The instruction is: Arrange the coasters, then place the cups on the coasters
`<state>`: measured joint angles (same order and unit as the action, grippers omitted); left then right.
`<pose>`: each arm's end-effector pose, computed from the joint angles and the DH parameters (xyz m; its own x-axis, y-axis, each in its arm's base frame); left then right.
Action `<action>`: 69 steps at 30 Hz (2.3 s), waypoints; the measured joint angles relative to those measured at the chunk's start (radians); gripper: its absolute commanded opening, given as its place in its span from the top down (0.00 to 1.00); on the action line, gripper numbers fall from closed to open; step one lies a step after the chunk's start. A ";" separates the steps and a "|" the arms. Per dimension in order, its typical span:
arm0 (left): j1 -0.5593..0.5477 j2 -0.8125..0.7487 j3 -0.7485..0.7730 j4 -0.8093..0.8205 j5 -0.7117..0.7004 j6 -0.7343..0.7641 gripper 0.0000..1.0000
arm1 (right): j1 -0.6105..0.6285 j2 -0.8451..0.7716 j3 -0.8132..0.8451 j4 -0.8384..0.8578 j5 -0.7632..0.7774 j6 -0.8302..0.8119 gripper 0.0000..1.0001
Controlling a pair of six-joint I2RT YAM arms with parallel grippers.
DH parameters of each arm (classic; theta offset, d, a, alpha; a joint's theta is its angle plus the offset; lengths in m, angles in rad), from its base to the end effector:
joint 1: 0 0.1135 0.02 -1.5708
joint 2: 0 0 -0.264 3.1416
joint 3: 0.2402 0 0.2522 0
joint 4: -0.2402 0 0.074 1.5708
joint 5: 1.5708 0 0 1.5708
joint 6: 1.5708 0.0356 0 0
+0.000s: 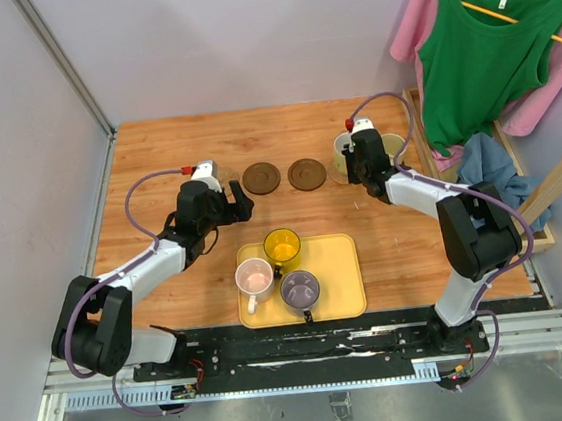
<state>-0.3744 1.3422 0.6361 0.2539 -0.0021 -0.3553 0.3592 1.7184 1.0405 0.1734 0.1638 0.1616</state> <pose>0.2644 -0.1038 0.2094 -0.5079 -0.1742 -0.8436 0.1998 0.9288 -0.3120 0.3604 0.1291 0.2150 -0.4809 -0.0110 -0.8767 -0.1376 0.9885 0.0631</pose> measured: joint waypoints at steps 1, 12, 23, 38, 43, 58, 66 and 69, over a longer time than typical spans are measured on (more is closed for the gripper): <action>0.000 0.000 0.000 0.000 0.000 0.000 0.08 | 0.000 0.000 0.000 -0.006 0.000 0.003 0.99; 0.000 0.007 0.000 0.000 0.002 0.000 0.08 | 0.000 0.002 0.029 -0.039 -0.017 0.022 0.99; 0.000 0.008 0.000 0.000 0.004 0.000 0.08 | 0.000 0.014 0.040 -0.046 -0.034 0.023 0.99; 0.000 0.008 0.000 0.000 0.004 0.000 0.08 | 0.000 0.048 0.067 -0.072 -0.041 0.041 0.99; 0.000 0.008 0.000 0.000 0.004 -0.001 0.08 | 0.000 0.048 0.068 -0.076 -0.039 0.047 0.99; 0.000 0.008 0.000 0.000 0.007 -0.002 0.08 | 0.000 0.048 0.077 -0.099 -0.015 0.079 0.92; 0.000 0.008 0.000 0.000 0.014 -0.009 0.08 | 0.000 0.046 0.077 -0.101 -0.014 0.097 0.58; 0.000 0.008 0.000 -0.001 0.015 -0.009 0.08 | 0.000 0.043 0.077 -0.101 -0.014 0.103 0.53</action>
<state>-0.3744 1.3499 0.6361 0.2531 0.0132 -0.3641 0.3592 1.7618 1.1179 0.0727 0.1497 0.2649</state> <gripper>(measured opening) 0.917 0.427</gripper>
